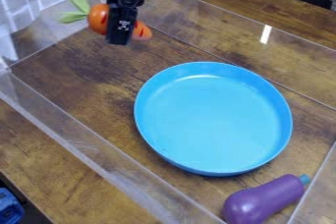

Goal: Move the carrot to the left side

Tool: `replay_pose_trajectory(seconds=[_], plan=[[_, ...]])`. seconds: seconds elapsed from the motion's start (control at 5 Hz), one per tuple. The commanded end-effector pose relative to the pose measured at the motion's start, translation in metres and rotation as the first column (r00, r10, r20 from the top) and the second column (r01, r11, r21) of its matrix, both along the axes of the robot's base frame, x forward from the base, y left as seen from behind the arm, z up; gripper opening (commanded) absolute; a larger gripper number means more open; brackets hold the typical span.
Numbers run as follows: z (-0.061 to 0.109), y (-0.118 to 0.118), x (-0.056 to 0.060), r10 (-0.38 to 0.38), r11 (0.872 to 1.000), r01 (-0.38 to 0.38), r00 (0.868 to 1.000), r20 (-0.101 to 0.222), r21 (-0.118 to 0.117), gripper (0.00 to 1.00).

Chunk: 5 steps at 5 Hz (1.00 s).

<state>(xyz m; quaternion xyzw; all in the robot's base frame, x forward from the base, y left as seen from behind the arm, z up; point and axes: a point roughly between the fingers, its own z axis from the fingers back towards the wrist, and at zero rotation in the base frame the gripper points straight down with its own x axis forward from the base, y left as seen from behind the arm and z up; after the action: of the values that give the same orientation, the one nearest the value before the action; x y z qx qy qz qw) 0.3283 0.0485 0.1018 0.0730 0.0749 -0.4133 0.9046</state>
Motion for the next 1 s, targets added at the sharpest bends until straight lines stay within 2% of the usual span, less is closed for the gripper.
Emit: replay_pose_trajectory(seconds=[0.0,0.2,0.8], plan=[[0.007,0.004,-0.005,0.001,1.0,-0.001,0.999,0.032,-0.004,0.0],[0.007,0.001,-0.007,-0.016,1.0,0.016,0.999,0.04,-0.009,0.0],[0.002,0.012,0.013,-0.038,0.999,0.039,0.996,0.081,-0.01,0.0]])
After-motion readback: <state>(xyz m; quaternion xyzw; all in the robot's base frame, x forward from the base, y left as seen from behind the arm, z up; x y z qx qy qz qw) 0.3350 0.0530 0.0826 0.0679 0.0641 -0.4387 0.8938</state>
